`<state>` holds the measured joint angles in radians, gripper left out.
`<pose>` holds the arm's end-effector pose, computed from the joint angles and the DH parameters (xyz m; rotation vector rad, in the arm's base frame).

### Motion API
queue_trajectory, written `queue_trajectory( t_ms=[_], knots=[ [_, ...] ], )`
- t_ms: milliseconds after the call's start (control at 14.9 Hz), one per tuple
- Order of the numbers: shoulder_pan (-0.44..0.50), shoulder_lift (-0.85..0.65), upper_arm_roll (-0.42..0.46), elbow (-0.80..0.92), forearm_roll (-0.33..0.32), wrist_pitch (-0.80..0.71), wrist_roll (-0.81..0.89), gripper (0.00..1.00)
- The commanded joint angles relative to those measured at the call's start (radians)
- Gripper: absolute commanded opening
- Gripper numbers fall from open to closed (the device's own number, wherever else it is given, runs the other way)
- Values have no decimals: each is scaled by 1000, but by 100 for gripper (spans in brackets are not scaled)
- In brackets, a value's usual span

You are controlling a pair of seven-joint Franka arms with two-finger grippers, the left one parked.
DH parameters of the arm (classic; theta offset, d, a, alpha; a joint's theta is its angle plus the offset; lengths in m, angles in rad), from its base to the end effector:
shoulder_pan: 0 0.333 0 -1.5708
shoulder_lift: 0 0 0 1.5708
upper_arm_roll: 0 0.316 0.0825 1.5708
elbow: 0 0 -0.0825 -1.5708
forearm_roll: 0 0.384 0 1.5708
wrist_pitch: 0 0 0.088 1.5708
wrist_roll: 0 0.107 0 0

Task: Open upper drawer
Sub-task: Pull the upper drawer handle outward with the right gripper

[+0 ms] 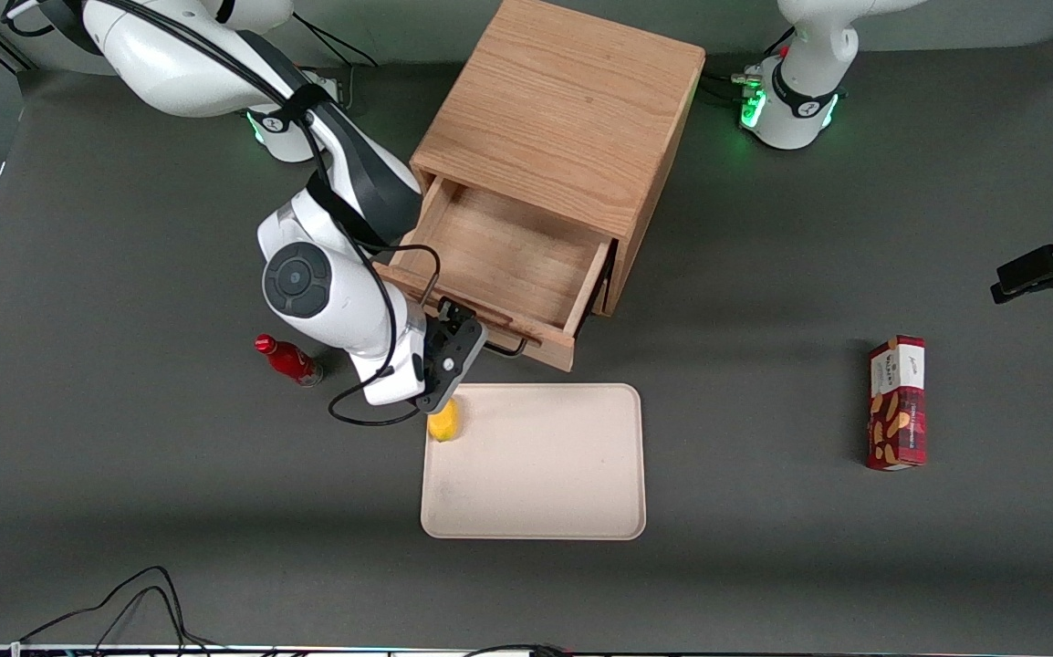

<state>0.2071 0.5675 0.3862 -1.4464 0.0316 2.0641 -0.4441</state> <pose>0.6177 0.3573 0.3862 -2.5764 -1.3398 -0.1047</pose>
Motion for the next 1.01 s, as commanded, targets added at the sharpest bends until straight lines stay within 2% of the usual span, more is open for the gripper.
queue_trajectory(
  t_ms=[0, 942],
  knots=[
    [-3, 37, 0, 69, -21, -10, -22, 100],
    [-1, 118, -36, 198, -38, -28, -44, 100]
  ],
)
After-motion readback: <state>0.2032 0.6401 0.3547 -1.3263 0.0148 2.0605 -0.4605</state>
